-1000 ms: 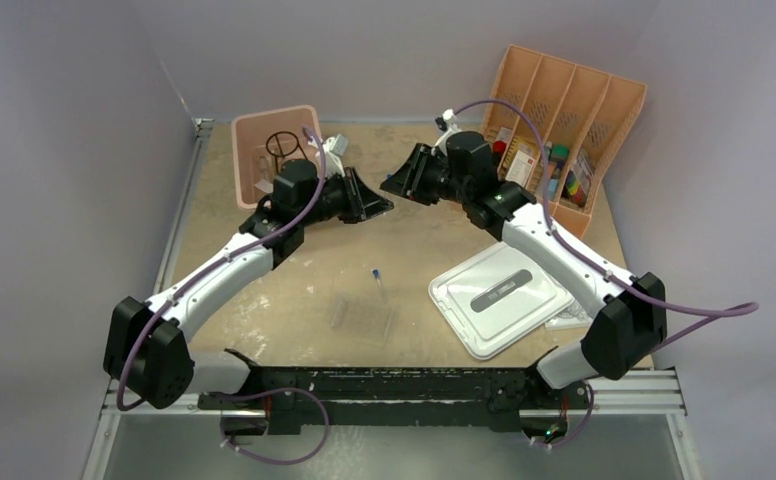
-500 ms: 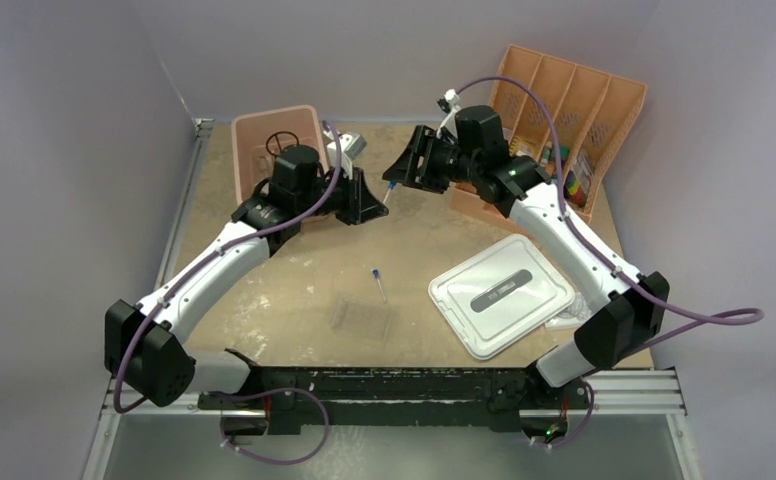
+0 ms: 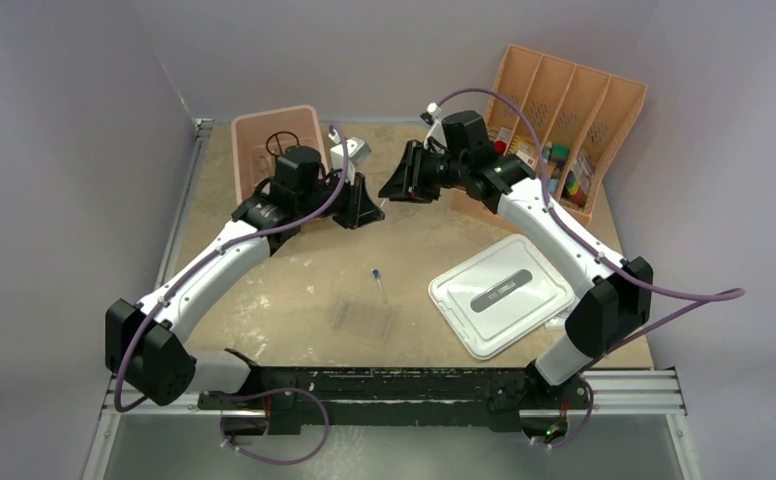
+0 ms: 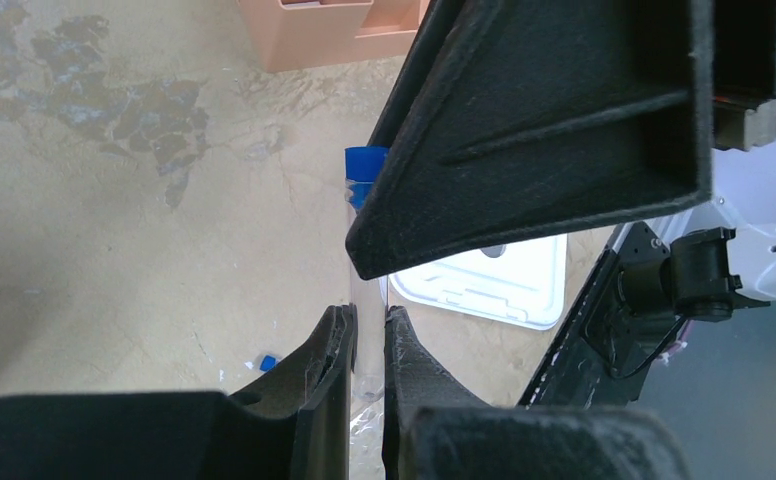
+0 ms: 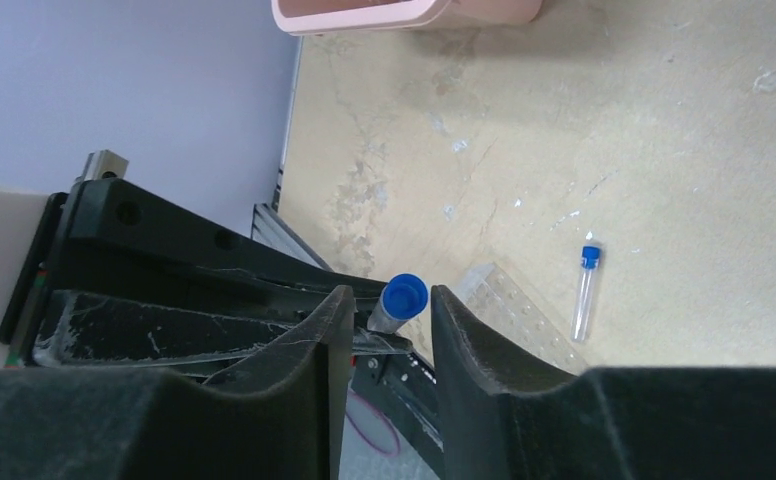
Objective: Organize the chemistry lab equipment
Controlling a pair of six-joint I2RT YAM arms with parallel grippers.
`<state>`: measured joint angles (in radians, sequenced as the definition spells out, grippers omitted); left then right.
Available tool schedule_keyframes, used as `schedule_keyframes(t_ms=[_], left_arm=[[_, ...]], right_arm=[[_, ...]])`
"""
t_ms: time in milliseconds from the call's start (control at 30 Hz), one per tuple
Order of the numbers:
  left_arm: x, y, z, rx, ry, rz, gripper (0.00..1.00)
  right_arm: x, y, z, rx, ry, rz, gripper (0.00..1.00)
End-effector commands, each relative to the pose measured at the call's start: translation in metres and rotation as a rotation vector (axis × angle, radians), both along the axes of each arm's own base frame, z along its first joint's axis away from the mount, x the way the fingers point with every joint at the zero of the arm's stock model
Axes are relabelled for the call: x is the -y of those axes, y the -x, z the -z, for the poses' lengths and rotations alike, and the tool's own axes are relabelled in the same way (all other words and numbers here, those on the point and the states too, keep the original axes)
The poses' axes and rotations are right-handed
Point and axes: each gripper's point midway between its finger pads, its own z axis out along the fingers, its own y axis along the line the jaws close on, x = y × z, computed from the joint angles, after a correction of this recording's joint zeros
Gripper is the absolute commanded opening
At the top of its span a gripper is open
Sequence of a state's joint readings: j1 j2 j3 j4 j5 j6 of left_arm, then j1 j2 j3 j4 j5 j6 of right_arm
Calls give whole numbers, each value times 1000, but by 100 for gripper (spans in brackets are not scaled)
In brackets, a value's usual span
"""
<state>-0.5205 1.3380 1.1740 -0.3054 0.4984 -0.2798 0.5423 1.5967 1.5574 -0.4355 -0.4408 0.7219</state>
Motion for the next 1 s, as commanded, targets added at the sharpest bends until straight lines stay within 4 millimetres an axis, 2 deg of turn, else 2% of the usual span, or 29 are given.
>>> schedule_keyframes(t_ms=[0, 200, 400, 433, 467, 533, 567, 633, 733, 833, 967], left_arm=[[-1, 4, -16, 92, 6, 32, 0], [-5, 4, -13, 107, -24, 34, 0], [-6, 6, -14, 116, -39, 51, 0], [-8, 3, -13, 112, -47, 23, 8], [-11, -1, -13, 106, -54, -8, 27], [-18, -9, -11, 96, -80, -73, 56], [-23, -12, -11, 92, -91, -109, 66], [-34, -21, -10, 81, -92, -179, 74], [-55, -36, -14, 33, 2, -274, 74], [-84, -51, -19, -34, 108, -384, 69], [-106, -56, -5, -118, 92, -520, 63]], right_arm=[[-5, 0, -16, 18, -65, -1, 34], [-6, -1, -21, 21, -111, 24, 22], [-3, -7, -21, 59, -103, 41, 17], [-2, -8, -21, 73, -99, 46, 16], [0, -10, -20, 93, -90, 54, 16], [7, -15, -18, 145, -55, 75, 15], [12, -18, -16, 177, -25, 88, 15], [23, -25, -11, 235, 36, 122, 15], [41, -33, -4, 329, 137, 155, 16], [60, -43, 2, 431, 254, 192, 16], [57, -36, 9, 527, 317, 179, 16]])
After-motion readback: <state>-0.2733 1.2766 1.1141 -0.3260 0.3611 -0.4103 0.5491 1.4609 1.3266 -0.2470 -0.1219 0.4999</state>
